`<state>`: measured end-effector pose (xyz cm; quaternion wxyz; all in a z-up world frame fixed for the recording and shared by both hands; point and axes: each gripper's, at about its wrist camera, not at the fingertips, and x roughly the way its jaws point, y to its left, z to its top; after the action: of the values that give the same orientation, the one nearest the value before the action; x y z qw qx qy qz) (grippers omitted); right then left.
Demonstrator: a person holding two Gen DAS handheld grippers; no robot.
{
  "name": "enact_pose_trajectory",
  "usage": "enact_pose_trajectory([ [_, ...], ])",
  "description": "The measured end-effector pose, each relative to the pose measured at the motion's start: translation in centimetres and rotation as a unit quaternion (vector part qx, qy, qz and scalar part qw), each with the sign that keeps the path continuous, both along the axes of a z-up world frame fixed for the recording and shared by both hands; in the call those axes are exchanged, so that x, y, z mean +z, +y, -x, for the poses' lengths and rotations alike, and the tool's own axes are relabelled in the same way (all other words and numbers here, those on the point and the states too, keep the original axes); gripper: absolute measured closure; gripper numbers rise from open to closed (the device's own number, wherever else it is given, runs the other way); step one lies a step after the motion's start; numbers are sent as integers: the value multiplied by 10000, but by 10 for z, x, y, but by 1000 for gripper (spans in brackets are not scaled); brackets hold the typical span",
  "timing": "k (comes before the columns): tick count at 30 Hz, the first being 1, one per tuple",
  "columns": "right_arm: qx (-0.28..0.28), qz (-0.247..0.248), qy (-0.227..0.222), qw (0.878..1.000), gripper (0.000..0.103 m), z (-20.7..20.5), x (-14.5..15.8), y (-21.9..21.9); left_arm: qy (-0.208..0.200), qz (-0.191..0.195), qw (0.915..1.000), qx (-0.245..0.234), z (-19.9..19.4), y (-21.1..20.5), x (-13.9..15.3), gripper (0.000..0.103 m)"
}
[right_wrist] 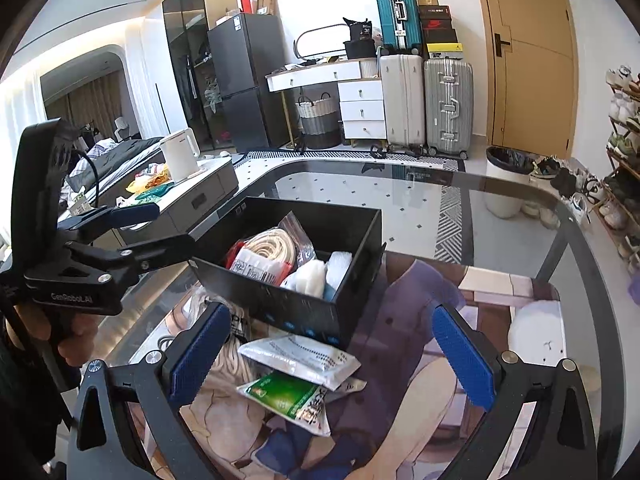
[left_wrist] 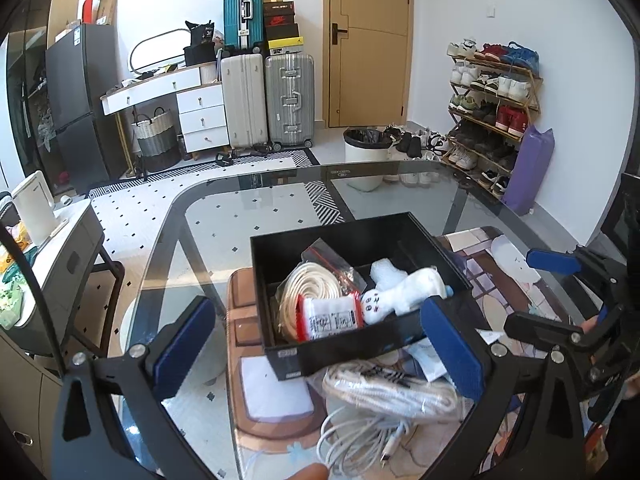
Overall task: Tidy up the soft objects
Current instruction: 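Move both open grippers back toward the remaining items on the mat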
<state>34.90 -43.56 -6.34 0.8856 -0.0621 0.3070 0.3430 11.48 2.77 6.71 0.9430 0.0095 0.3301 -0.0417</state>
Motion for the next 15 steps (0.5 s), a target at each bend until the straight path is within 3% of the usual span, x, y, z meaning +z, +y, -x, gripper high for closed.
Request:
enact_pose_trajectory([
  [15, -144, 36, 342, 9993, 1, 6, -24, -8, 269, 96, 9994, 170, 24, 11, -26, 0],
])
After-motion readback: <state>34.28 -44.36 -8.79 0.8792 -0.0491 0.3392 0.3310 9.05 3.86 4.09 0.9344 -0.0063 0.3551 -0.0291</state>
